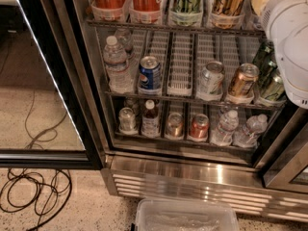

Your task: Pick blue plastic bottle from top shelf of fridge

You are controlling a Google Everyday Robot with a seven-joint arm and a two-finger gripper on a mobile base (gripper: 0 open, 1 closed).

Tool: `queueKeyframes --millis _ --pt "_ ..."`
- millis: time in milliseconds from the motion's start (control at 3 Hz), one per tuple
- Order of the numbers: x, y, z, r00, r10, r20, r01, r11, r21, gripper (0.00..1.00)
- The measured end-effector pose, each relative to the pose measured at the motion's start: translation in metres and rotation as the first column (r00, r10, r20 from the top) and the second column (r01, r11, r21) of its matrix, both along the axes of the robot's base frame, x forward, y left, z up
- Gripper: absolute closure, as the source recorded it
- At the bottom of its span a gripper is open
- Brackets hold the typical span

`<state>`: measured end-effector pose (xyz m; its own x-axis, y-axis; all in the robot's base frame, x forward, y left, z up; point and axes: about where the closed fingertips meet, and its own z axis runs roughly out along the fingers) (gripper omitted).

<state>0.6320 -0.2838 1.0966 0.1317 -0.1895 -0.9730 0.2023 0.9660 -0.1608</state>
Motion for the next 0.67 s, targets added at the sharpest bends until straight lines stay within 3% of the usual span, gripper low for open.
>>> queueKeyframes --millis 667 --pt "-0.003 0.008 0.032 0.9965 0.057 0.061 -0.061 0.996 0.06 1.0"
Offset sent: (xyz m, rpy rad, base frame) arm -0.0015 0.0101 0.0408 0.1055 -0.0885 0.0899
